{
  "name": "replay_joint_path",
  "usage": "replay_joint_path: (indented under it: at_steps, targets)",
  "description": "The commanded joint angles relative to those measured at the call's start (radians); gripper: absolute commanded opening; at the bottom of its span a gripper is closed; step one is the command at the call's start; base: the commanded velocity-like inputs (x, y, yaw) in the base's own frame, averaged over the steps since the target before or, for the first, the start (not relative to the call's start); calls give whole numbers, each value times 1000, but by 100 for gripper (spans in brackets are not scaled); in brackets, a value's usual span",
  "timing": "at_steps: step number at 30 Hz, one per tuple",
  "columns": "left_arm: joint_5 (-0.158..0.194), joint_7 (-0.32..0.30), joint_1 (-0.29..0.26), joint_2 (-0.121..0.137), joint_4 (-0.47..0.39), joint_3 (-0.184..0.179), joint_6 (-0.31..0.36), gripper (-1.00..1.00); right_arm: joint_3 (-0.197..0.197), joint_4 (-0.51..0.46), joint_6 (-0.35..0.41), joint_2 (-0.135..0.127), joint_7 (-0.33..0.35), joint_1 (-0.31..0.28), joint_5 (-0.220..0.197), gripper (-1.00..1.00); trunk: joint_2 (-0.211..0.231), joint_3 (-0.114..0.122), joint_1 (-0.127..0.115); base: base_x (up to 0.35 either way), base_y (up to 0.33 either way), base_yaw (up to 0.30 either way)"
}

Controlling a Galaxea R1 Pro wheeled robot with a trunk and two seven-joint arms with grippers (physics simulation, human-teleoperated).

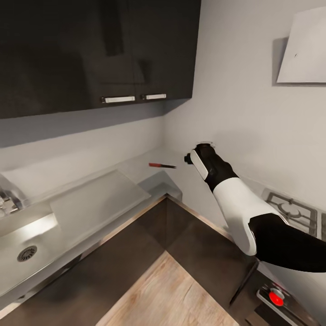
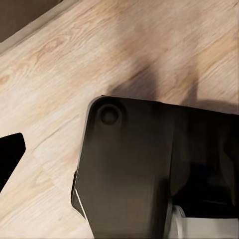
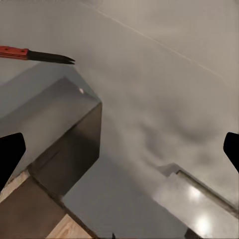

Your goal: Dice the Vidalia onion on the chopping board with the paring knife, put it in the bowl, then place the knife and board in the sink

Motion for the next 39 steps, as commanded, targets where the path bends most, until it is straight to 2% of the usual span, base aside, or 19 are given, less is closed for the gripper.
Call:
replay_joint_path:
  at_steps: [1, 25, 39]
  targets:
    - [-1, -5, 0, -1, 1, 5, -1, 100, 3, 0, 2, 0, -9, -1, -11, 100, -2, -2, 1, 319, 0, 0]
    - [-1, -7, 0, -1, 22, 4, -1, 100, 5, 0, 2, 0, -8, -1, -12, 100, -2, -2, 1, 319, 0, 2]
    - [-1, -7, 0, -4, 37, 3, -1, 100, 5, 0, 2, 0, -8, -1, -12, 100, -2, -2, 1, 255, -19, 186]
